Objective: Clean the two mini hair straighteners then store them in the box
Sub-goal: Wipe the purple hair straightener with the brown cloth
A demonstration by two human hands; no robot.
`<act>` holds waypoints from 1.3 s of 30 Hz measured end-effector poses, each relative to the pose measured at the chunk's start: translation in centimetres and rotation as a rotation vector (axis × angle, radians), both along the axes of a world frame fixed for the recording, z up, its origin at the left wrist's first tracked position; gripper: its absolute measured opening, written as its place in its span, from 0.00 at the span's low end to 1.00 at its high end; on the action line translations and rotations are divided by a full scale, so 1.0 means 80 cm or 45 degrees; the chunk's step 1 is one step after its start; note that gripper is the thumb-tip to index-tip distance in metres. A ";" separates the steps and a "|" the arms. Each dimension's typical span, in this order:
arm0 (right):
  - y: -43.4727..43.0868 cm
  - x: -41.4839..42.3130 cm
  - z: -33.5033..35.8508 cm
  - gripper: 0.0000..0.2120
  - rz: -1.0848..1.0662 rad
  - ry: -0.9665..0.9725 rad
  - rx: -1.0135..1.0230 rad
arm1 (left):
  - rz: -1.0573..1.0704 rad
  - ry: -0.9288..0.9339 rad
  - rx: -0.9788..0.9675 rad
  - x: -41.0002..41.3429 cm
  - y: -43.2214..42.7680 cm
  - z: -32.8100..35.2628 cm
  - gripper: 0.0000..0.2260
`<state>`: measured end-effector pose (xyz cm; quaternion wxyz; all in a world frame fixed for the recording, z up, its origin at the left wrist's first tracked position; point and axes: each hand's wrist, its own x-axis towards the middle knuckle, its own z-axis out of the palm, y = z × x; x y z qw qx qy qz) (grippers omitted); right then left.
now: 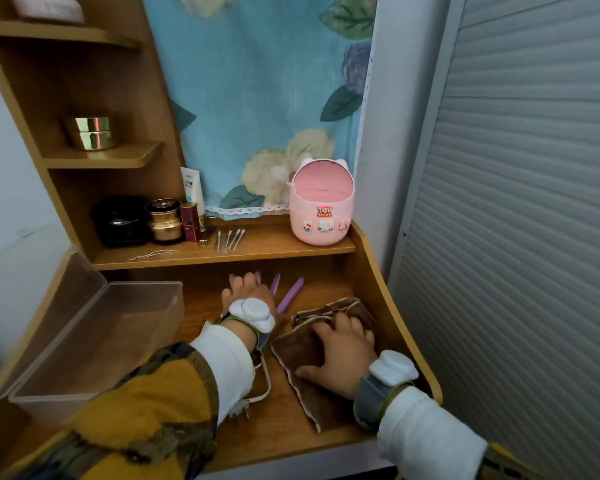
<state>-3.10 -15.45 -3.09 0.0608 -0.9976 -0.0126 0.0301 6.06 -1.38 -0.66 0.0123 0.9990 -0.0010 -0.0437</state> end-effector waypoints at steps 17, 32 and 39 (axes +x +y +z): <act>-0.016 -0.002 -0.006 0.09 -0.250 -0.378 0.661 | 0.038 0.159 -1.251 -0.031 0.007 0.065 0.17; 0.075 0.007 0.066 0.07 -0.352 -0.172 2.733 | 0.084 -0.297 -1.827 -0.078 0.027 0.037 0.16; 0.094 0.032 0.058 0.13 -0.572 -0.412 2.473 | -0.124 -0.474 -1.612 -0.106 0.021 0.028 0.14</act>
